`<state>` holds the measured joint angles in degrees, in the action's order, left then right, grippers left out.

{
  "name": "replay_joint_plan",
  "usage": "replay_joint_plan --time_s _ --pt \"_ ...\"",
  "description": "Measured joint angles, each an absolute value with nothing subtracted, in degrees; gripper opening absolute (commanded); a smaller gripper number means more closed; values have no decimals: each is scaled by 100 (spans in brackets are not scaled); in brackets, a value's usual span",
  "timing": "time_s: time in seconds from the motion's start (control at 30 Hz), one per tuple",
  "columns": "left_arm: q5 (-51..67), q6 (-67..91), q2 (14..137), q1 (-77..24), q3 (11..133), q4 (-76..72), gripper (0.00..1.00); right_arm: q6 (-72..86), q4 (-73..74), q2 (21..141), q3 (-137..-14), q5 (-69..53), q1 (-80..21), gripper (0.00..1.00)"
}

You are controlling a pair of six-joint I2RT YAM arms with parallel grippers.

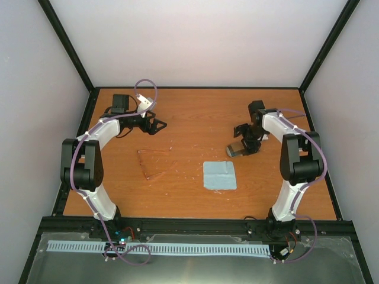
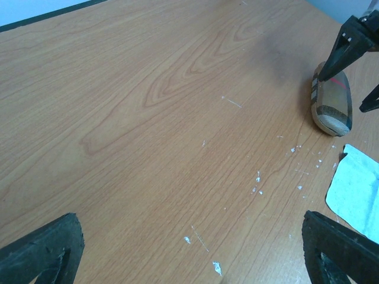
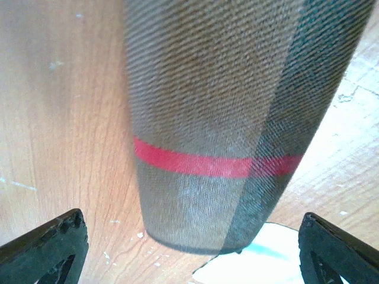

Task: Organize the sunglasses
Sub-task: Place the sunglasses case at the center of the board, then adjust the sunglasses case at the center of the board.

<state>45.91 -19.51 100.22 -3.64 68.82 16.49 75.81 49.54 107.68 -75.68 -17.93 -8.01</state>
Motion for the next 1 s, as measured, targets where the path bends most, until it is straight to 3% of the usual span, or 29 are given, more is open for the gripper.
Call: replay_joint_plan --time_s 0.1,0.13,0.2,0.23,0.27,0.57,1.0 --pt "4587 -1951 10022 -364 6882 1643 99 7312 5168 10689 -7771 -1710 -801 86" --pt "4587 -1951 10022 -364 6882 1643 99 7150 5262 10667 -7909 -1653 -801 73" --pt "4587 -1951 10022 -364 6882 1645 99 6744 5424 10602 -8195 -1533 -801 25" --pt "4584 -1951 10022 -364 6882 1645 100 6517 5502 10556 -8331 -1487 -801 11" --pt "4587 -1951 10022 -364 6882 1645 100 6257 5588 10488 -8455 -1422 -803 4" --pt "4589 -1966 10022 -364 6847 1680 99 4368 6565 10265 -8130 -814 -1264 3" --pt "4617 -2073 10020 -364 6796 1892 99 3940 6751 11109 -8145 -421 -1662 3"
